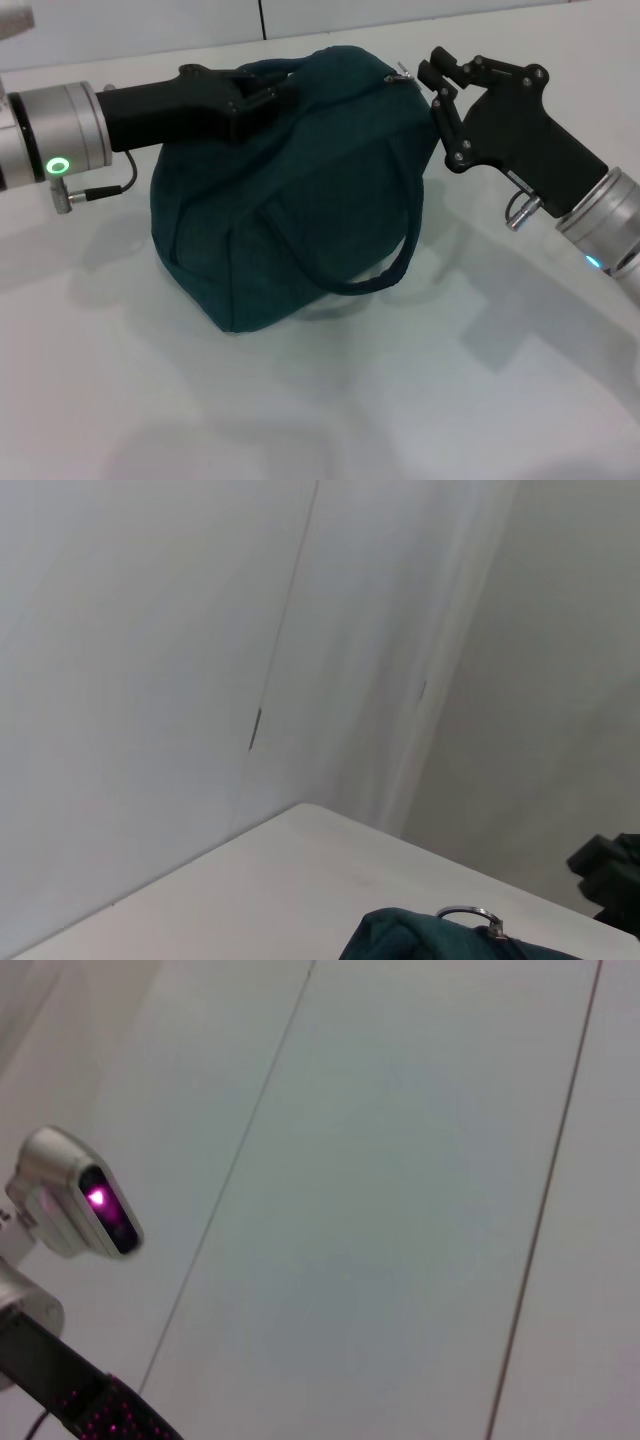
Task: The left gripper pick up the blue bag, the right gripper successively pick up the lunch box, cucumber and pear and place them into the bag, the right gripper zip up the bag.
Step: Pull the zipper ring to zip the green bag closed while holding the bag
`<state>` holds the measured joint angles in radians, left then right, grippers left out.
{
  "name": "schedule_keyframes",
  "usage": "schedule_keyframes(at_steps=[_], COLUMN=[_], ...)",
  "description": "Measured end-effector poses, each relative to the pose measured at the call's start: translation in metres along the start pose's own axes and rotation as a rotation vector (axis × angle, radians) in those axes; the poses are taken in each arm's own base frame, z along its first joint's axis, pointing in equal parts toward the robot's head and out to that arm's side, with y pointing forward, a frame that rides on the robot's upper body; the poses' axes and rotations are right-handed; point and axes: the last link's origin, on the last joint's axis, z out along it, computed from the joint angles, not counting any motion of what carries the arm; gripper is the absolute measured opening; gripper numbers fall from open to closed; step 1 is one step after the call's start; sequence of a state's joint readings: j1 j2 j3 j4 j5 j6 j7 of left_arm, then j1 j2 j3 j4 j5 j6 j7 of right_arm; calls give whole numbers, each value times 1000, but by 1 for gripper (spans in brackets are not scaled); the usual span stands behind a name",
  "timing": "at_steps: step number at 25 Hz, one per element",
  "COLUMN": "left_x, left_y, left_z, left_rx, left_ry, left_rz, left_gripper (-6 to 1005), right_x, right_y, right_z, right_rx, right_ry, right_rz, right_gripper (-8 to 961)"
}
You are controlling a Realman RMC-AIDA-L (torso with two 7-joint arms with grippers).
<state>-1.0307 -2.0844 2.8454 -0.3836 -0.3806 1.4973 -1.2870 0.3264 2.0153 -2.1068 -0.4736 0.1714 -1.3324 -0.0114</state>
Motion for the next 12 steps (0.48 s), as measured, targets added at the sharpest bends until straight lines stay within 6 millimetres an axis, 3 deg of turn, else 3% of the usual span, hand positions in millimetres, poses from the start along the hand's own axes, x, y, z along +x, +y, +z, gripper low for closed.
schedule_keyframes(at_steps=[7, 12], left_x=[-7, -7], left_y=[5, 5], left_z=[-2, -1], left_rx=[-20, -23], left_ry=[8, 11], left_rz=[35, 50], left_gripper=[155, 117], right_x=[10, 20], right_y=[-4, -15], right_z=[-11, -19], right_rx=[9, 47], right_ry=[54, 128], right_rz=[-15, -39], right_gripper=[96, 243])
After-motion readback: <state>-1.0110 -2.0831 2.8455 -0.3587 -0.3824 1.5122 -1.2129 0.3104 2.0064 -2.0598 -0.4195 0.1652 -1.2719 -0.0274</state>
